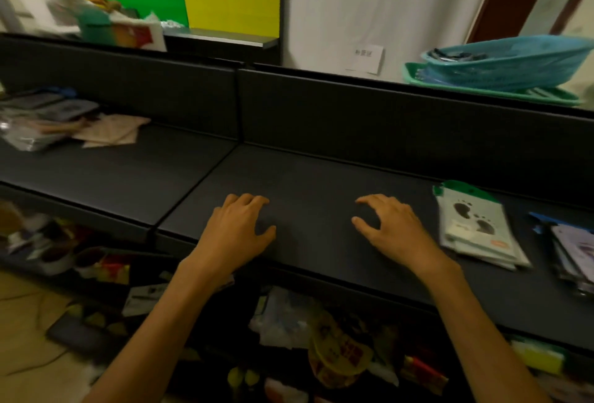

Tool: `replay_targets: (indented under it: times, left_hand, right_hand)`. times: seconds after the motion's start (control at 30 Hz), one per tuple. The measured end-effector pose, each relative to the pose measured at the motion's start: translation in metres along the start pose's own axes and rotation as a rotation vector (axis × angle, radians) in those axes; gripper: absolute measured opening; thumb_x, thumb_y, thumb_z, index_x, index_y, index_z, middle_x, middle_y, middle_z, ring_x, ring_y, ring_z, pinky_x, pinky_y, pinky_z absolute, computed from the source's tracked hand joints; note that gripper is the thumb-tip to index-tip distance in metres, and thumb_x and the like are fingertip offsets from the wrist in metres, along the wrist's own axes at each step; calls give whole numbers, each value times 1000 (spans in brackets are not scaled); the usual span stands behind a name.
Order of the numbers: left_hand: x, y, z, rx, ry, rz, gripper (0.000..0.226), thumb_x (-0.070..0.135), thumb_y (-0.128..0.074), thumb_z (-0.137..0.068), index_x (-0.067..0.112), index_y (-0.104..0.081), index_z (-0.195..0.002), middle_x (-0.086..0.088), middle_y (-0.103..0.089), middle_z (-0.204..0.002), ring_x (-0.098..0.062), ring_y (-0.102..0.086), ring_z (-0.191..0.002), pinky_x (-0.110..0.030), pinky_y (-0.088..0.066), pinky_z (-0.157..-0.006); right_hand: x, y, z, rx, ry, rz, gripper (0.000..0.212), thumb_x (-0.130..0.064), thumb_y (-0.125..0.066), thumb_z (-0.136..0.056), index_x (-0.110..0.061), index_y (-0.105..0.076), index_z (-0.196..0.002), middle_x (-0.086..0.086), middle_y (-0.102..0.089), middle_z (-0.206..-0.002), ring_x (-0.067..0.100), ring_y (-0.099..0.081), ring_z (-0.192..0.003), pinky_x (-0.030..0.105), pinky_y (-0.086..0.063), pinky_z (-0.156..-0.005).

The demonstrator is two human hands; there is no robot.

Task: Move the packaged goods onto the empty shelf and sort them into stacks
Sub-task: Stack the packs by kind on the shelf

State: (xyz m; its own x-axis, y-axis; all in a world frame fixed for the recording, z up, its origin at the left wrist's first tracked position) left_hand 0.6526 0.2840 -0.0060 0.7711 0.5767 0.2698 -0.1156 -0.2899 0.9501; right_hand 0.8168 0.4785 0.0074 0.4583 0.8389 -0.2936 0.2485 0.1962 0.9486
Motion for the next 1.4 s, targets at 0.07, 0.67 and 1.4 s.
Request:
replay_targets:
  times: [0.07, 0.67, 1.4]
  left_hand:
    - [-36, 11, 9, 9, 8, -15, 59, 47, -52, -91, 24, -35, -142, 2, -42, -142, -24, -33, -130, -42, -37, -102]
    - [-302, 79, 16, 94, 159, -12, 57, 52, -48, -91, 24, -41, -139, 4, -46, -140, -20, -36, -130, -39, -39, -101]
    - [-548, 156, -141, 189, 51, 16, 53, 44, -60, -87, 20, -49, -132, -5, -51, -135, -24, -43, -124, -39, -38, -99]
  right_hand:
    - [-37, -13, -6, 24, 19, -4, 44, -44, -49, -95, -25, -46, -134, -5, -46, -140, 17, -41, -127, 32, -27, -107]
    - [-287, -112, -137, -38, 210, 11, 46, -48, -47, -94, -25, -46, -134, -6, -46, -140, 13, -41, -126, 30, -27, -107]
    - [-467, -184, -323, -34, 112, -16, 44, -45, -49, -94, -27, -45, -135, -7, -44, -139, 13, -41, -123, 25, -29, -99]
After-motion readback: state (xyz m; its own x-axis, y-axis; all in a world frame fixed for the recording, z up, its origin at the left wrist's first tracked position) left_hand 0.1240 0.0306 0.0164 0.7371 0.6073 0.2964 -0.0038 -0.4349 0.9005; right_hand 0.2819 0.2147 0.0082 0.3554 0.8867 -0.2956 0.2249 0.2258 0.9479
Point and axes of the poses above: each hand's wrist, its own z-axis away from the middle knuckle, its own y-axis out of the back of the hand, x = y × z, the point moved 3 cm from there along -z, towards the middle knuckle
